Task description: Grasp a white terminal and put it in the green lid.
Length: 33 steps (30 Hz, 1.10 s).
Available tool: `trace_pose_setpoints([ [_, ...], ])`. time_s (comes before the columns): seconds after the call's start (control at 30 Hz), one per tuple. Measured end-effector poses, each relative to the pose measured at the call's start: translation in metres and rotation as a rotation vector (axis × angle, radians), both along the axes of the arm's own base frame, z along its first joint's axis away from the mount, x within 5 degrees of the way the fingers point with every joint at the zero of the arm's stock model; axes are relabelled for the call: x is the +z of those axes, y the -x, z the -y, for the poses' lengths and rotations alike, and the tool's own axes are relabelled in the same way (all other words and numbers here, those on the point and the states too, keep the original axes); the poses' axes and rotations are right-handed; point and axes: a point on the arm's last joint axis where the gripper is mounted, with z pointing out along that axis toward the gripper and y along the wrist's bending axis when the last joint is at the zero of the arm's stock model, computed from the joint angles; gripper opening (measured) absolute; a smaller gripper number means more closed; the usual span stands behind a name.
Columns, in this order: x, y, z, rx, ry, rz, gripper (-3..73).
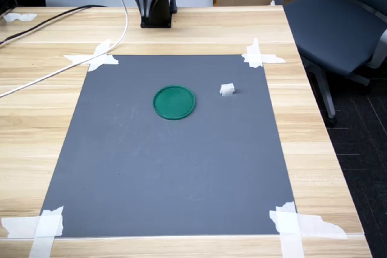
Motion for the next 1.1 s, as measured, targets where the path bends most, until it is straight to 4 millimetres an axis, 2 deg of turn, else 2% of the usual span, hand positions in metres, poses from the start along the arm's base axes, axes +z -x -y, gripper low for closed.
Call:
trace_pose_setpoints([
  [0.33,0.001,0.0,0.0,-0.001,-0.001,0.009,-2.9],
  [0.6,0.032,-0.004,0.0,-0.003,0.0,0.041,-2.9],
  [0.83,0.06,-0.022,0.001,0.01,0.036,-0.026,-2.9],
  [1.1,0.083,-0.059,0.002,0.076,0.153,-0.19,-2.9],
])
